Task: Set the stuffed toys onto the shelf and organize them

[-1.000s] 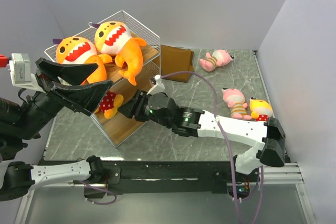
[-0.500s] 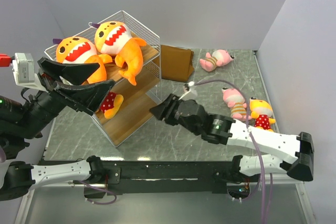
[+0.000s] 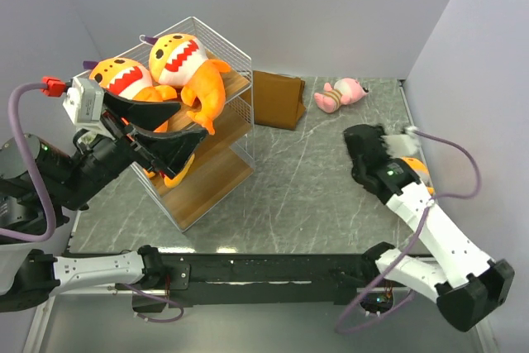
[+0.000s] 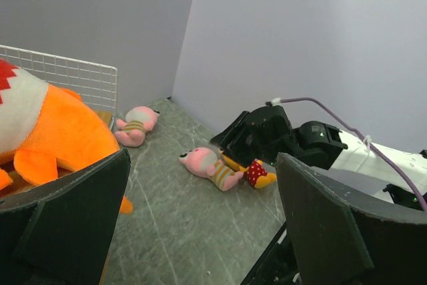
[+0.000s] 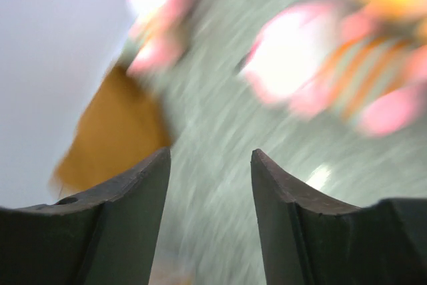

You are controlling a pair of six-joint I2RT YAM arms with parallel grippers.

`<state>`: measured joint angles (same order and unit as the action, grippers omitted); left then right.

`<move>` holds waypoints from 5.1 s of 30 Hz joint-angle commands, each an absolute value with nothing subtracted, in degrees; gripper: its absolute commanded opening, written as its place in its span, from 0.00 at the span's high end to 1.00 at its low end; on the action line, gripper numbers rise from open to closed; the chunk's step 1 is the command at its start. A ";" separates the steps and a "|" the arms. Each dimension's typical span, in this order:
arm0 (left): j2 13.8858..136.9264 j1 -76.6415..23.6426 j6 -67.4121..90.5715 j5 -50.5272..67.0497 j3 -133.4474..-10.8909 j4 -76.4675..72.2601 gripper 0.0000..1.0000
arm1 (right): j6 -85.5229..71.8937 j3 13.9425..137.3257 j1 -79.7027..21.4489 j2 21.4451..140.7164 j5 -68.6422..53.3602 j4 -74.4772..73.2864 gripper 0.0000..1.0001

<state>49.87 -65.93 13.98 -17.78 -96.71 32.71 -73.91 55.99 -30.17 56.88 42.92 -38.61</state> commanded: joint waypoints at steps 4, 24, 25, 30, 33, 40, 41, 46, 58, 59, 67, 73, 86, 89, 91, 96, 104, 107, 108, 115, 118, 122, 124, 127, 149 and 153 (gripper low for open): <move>49.31 -66.09 15.38 -16.09 -95.27 31.12 0.04 | -78.49 53.88 -7.69 56.68 53.35 -48.86 0.35; 54.41 -66.09 16.70 -15.38 -98.79 32.79 0.04 | -71.37 37.97 31.02 63.72 29.80 -32.71 0.28; 54.40 -66.09 16.87 -15.47 -98.62 32.61 0.04 | -71.19 36.92 31.20 64.16 29.19 -31.74 0.28; 53.70 -66.09 17.67 -16.08 -98.00 32.52 0.04 | -69.35 33.49 32.25 65.57 25.50 -24.19 0.28; 53.70 -66.09 17.40 -16.26 -98.00 32.26 0.03 | -68.82 31.47 33.57 66.88 24.53 -21.27 0.30; 53.79 -66.09 16.17 -16.61 -98.61 32.52 0.03 | -66.53 29.70 34.63 66.54 23.46 -17.40 0.96; 53.62 -66.09 16.17 -16.52 -98.61 32.43 0.04 | -65.75 29.97 34.63 64.97 24.16 -17.92 1.00; 52.56 -66.09 15.82 -16.87 -98.79 32.52 0.04 | -62.59 33.21 34.45 58.46 25.31 -20.39 1.00; 49.40 -66.09 13.18 -18.90 -94.75 30.41 0.04 | -58.81 52.73 17.35 48.79 18.46 -29.27 1.00; 49.48 -66.09 13.18 -18.81 -95.18 30.58 0.04 | -58.36 53.60 15.14 48.43 18.11 -29.09 1.00; 47.99 -66.09 12.57 -17.93 -94.31 29.27 0.03 | -57.83 52.83 -6.66 43.17 13.45 -28.39 1.00; 47.37 -66.09 12.74 -18.28 -92.99 28.92 0.04 | -63.52 47.73 -21.77 37.36 13.79 -27.59 1.00; 48.07 -66.09 14.15 -17.49 -93.78 28.82 0.03 | -81.90 52.89 -50.79 45.16 31.19 -25.48 1.00; 48.51 -66.09 14.41 -17.05 -94.39 29.09 0.03 | -85.42 56.67 -54.30 50.09 34.97 -26.98 1.00; 48.25 -66.09 14.50 -16.88 -94.13 28.74 0.04 | -87.01 57.74 -55.10 52.81 34.90 -25.94 1.00; 47.73 -66.09 14.94 -16.79 -93.78 28.56 0.03 | -89.55 62.04 -60.20 58.95 40.42 -23.73 1.00; 47.29 -66.09 15.99 -16.35 -94.31 29.53 0.04 | -92.89 72.14 -61.96 68.28 45.34 -25.31 0.94; 47.02 -66.09 16.43 -15.82 -94.48 29.97 0.04 | -94.56 76.44 -62.58 72.32 46.49 -27.77 0.89; 46.93 -66.09 16.52 -15.99 -94.74 30.14 0.04 | -95.18 77.77 -62.67 74.34 46.58 -28.82 0.88; 46.41 -66.09 16.61 -16.44 -95.27 30.76 0.04 | -96.24 84.10 -63.37 80.33 47.98 -30.93 0.75; 46.32 -66.09 16.61 -16.26 -94.92 30.24 0.04 | -98.43 86.74 -63.46 82.35 48.60 -33.48 0.71; 46.76 -66.09 16.44 -16.35 -95.10 30.50 0.04 | -96.95 87.80 -63.46 83.67 48.43 -32.70 0.63; 46.84 -66.09 16.26 -16.35 -95.19 30.41 0.04 | -96.16 86.58 -63.54 83.50 47.82 -31.04 0.61; 46.67 -66.09 16.17 -16.44 -95.27 30.41 0.04 | -92.91 83.25 -63.54 82.18 46.15 -27.18 0.53; 45.79 -66.09 15.91 -18.19 -95.63 31.82 0.04 | -56.89 68.56 -57.57 72.78 29.11 -5.54 0.39; 45.53 -66.09 15.91 -18.37 -94.92 31.55 0.04 | -51.86 67.67 -55.37 72.51 22.69 -2.81 0.41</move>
